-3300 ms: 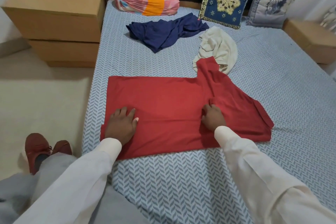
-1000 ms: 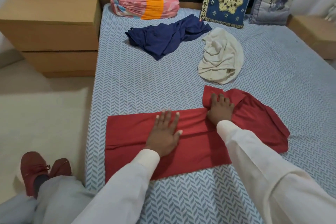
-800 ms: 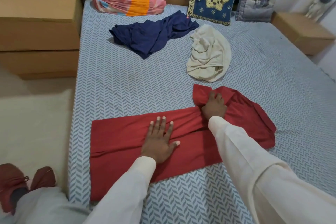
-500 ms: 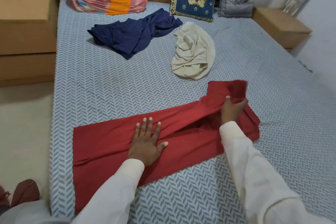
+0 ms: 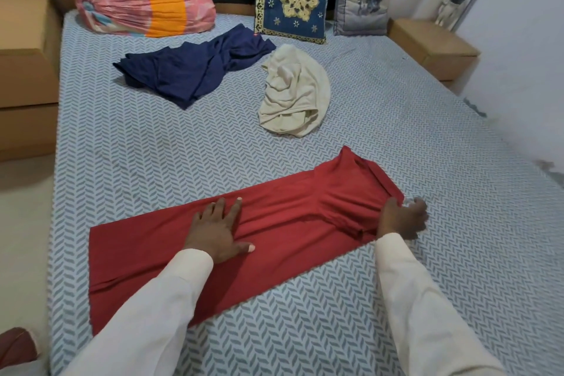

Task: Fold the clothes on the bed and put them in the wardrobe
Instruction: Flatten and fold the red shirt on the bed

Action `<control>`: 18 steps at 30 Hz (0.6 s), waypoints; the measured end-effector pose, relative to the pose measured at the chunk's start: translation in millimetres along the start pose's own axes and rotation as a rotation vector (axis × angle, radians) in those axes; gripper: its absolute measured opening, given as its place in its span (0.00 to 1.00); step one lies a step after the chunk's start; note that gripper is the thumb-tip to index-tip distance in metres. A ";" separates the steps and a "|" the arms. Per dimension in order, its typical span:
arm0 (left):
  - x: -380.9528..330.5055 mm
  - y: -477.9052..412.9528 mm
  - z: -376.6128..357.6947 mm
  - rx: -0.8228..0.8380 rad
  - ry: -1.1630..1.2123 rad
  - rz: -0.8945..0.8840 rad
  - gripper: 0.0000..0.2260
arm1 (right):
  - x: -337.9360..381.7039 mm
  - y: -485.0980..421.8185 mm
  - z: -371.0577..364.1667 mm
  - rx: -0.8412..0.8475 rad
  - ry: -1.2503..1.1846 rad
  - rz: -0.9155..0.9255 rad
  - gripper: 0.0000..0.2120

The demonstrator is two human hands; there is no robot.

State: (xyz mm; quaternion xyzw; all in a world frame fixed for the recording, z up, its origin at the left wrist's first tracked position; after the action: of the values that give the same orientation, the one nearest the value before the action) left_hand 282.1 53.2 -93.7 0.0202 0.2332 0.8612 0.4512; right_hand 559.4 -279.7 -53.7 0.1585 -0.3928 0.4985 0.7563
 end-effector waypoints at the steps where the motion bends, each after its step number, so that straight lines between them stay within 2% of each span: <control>1: -1.5 -1.1 2.9 0.010 -0.013 0.017 0.50 | 19.6 -1.8 -7.1 0.074 0.014 0.110 0.23; 3: -7.1 -4.2 5.6 0.036 -0.050 0.053 0.53 | 50.9 -7.8 -38.8 0.297 0.030 0.286 0.18; 4: -9.9 -6.3 6.0 0.053 -0.055 0.067 0.53 | 58.5 -12.6 -59.9 0.408 0.052 0.316 0.18; 7: -15.0 -10.9 5.6 0.084 -0.036 0.096 0.55 | 68.1 -16.5 -110.3 0.715 0.024 0.200 0.14; 9: -15.2 -14.2 3.6 0.086 -0.029 0.105 0.55 | 74.6 -15.6 -129.3 0.792 -0.013 0.113 0.11; 13: -16.0 -16.5 1.2 0.068 -0.037 0.111 0.55 | 89.1 -23.0 -138.1 0.826 0.049 0.022 0.09; 18: -17.4 -18.6 1.5 0.050 -0.050 0.113 0.55 | 91.4 -27.5 -136.6 0.988 0.099 -0.157 0.13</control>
State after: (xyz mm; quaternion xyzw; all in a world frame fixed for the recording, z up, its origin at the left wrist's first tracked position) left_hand 307.0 49.1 -97.1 0.0662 0.2418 0.8783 0.4071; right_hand 660.8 -148.4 -68.3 0.5026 -0.0604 0.5736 0.6440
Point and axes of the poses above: each hand's wrist, its own y-axis away from the middle knuckle, its own z-axis out of the back of the hand, x = y × z, the point moved 7 cm from there along -y, towards the middle knuckle, and after that the axes turned 4 degrees about z, right-handed, at the moved point
